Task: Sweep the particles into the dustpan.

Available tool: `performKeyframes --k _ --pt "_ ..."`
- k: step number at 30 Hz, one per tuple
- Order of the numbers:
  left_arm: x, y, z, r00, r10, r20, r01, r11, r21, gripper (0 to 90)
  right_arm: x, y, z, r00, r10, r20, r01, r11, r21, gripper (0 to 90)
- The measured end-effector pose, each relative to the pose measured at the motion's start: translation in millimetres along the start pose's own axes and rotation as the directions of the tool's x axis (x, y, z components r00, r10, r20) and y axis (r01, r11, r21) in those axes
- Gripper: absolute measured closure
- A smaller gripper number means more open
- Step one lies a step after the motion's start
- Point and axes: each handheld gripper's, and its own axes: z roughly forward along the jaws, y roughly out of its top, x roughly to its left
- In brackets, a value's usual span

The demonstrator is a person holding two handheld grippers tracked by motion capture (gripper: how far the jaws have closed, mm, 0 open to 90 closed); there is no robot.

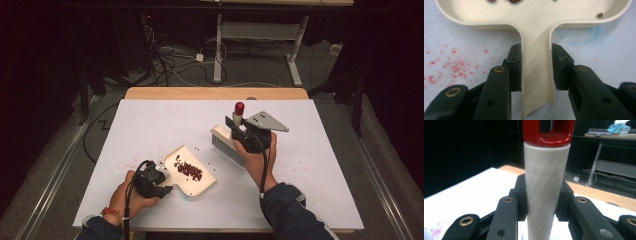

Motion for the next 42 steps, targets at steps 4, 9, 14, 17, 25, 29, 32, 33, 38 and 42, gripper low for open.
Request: performKeyframes --k 4,9,14,17,25,29,32,33,38,42 --pt "-1.5 -0.3 -0.4 1.0000 0.000 -0.002 0.000 1.0000 0.003 63.8 2.7 -6.6 -5.7 0.9993 -0.036 -0.008 0.037 0.998 0.042 69.4" --pt "-1.1 -0.4 -0.7 1.0000 0.000 0.001 0.000 1.0000 0.004 63.8 10.1 -10.0 -11.1 0.9963 -0.075 -0.041 0.077 0.995 0.056 69.4" --pt "-1.0 -0.5 -0.6 1.0000 -0.002 0.001 0.002 1.0000 0.003 63.8 19.2 -12.4 -15.0 0.9920 -0.096 -0.082 0.101 0.993 0.058 69.3" --pt "-1.4 -0.4 -0.7 1.0000 -0.002 -0.001 0.002 1.0000 0.005 63.8 31.0 -15.0 -17.9 0.9868 -0.117 -0.113 0.124 0.990 0.062 68.9" --pt "-1.3 0.6 -0.2 1.0000 -0.005 -0.001 0.005 0.9999 0.009 63.8 59.3 -17.9 -13.9 0.9813 -0.125 -0.147 0.133 0.990 0.046 68.5" --pt "-0.7 1.3 0.2 1.0000 -0.008 0.003 0.008 0.9999 0.008 63.8 68.1 -17.4 -12.1 0.9788 -0.121 -0.165 0.129 0.991 0.039 68.7" --pt "-0.6 1.3 0.1 1.0000 -0.007 0.002 0.007 0.9999 0.008 63.8 76.3 -14.8 -12.4 0.9757 -0.101 -0.194 0.108 0.994 0.028 69.2" --pt "-0.7 1.3 0.1 1.0000 -0.007 0.002 0.007 0.9999 0.008 63.8 77.8 -14.2 -13.1 0.9744 -0.099 -0.202 0.106 0.994 0.022 69.3" --pt "-1.2 1.0 0.0 1.0000 -0.008 0.000 0.008 1.0000 0.005 63.8 80.9 -11.1 -14.9 0.9715 -0.108 -0.211 0.114 0.993 0.015 69.3" --pt "-0.5 0.7 0.2 0.9999 -0.011 0.005 0.011 0.9999 0.004 63.8 77.4 -6.9 -17.6 0.9706 -0.097 -0.220 0.100 0.995 0.002 69.3"
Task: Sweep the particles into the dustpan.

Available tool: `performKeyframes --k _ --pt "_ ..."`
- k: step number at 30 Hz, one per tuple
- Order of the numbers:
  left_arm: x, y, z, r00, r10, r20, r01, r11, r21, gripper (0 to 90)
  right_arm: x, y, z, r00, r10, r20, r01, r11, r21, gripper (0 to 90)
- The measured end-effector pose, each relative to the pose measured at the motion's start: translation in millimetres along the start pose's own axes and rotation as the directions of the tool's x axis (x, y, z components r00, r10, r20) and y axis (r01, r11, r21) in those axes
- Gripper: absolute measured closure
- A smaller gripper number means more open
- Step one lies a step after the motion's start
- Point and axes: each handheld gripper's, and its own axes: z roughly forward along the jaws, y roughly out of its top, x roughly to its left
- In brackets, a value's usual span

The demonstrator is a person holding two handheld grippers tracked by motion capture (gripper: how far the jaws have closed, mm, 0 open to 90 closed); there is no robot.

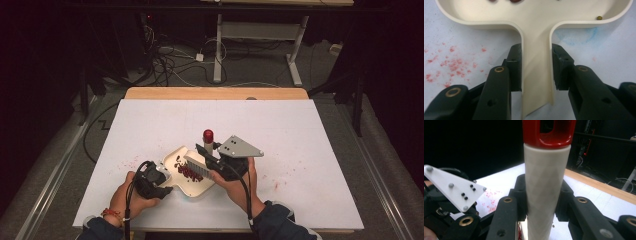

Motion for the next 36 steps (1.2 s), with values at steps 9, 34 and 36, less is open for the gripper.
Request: performKeyframes --k 9,34,36 --pt "0.2 -0.9 0.2 1.0000 -0.004 0.003 0.004 1.0000 -0.004 63.8 -18.3 21.3 -8.2 0.9997 0.007 0.026 -0.005 0.999 -0.052 69.3" --pt "1.1 -1.0 -0.1 0.9999 -0.010 0.008 0.010 0.9999 -0.005 63.8 -39.4 3.5 64.8 0.9934 -0.105 0.045 0.103 0.993 0.052 69.2" --pt "2.2 -1.1 -0.7 0.9996 -0.022 0.020 0.022 0.9997 -0.007 63.7 -35.2 1.6 56.2 0.9932 -0.115 0.019 0.113 0.992 0.055 69.2"
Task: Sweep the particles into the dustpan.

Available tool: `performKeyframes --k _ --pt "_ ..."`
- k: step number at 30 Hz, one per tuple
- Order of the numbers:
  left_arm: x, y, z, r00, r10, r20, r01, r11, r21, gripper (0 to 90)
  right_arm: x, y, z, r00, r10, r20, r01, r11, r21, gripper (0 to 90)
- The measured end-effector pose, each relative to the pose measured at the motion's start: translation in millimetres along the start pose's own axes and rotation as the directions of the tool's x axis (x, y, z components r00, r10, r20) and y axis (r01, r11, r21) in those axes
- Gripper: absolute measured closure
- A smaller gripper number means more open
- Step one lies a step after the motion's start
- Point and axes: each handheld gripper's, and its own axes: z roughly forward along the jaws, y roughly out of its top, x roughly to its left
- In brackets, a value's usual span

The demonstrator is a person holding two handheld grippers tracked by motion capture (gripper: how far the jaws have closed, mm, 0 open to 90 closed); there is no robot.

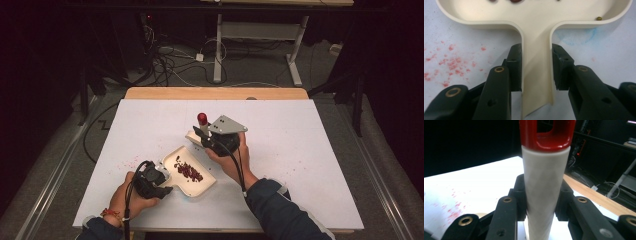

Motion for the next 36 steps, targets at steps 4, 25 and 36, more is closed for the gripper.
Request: performKeyframes --k 4,25,36 --pt "-0.1 0.4 0.1 1.0000 -0.005 0.001 0.005 1.0000 0.006 63.7 0.2 -2.1 -8.1 0.9991 0.002 -0.043 -0.002 1.000 0.007 69.1" --pt "-0.3 0.6 0.6 1.0000 -0.006 0.000 0.006 1.0000 0.007 63.7 -15.9 12.2 -44.9 0.9967 -0.036 0.072 0.040 0.998 -0.057 69.3" --pt "6.2 -4.9 -2.6 0.9998 -0.021 0.002 0.021 0.9997 0.011 63.7 3.5 -1.5 -3.0 0.9981 -0.059 0.016 0.059 0.998 0.011 69.1"
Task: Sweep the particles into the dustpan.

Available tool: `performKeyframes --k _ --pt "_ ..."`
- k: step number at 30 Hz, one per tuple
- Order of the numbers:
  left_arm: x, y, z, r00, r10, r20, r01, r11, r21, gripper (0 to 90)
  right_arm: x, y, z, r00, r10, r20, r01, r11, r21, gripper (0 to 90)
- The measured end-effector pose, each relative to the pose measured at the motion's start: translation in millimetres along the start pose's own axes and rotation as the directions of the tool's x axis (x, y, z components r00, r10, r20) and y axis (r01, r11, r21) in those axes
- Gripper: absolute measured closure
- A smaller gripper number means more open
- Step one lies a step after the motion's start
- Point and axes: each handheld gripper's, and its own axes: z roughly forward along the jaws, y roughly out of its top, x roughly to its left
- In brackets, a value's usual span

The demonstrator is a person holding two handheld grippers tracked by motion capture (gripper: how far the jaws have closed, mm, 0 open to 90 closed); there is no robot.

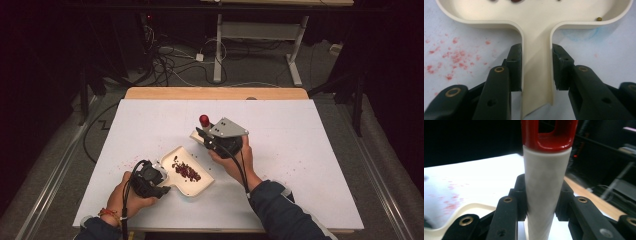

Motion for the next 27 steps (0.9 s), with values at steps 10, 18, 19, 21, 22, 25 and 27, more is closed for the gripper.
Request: performKeyframes --k 10,18,19,21,22,25,27 --pt "0.7 -0.2 -0.6 1.0000 -0.001 -0.004 0.002 0.9999 0.010 63.7 23.3 6.2 -25.8 0.9881 0.047 -0.147 -0.054 0.998 -0.040 69.4" --pt "0.3 -0.8 -0.5 1.0000 0.001 -0.004 -0.001 1.0000 0.008 63.7 9.6 12.7 -52.6 0.9958 0.041 -0.081 -0.050 0.994 -0.100 69.3" --pt "0.2 -0.8 -0.6 1.0000 0.001 -0.005 -0.001 1.0000 0.008 63.7 6.5 11.8 -56.3 0.9966 0.046 -0.069 -0.052 0.994 -0.095 69.4" --pt "-0.3 -0.7 -0.6 1.0000 0.005 -0.008 -0.005 0.9999 0.009 63.7 2.1 8.7 -64.2 0.9976 0.046 -0.051 -0.050 0.995 -0.085 69.4" --pt "-0.6 -0.7 -0.6 0.9999 0.005 -0.009 -0.005 0.9999 0.010 63.7 0.5 6.7 -68.2 0.9986 0.038 -0.036 -0.041 0.997 -0.073 69.4" --pt "-2.4 -1.3 -1.0 0.9999 0.007 -0.010 -0.007 0.9999 0.015 63.7 -4.0 -0.1 -81.7 0.9996 0.029 -0.001 -0.029 0.999 -0.037 69.3" --pt "-4.3 -2.5 -1.4 0.9999 0.010 -0.011 -0.009 0.9998 0.017 63.7 -6.3 -7.0 -90.9 0.9989 0.044 0.016 -0.043 0.999 -0.018 69.3"
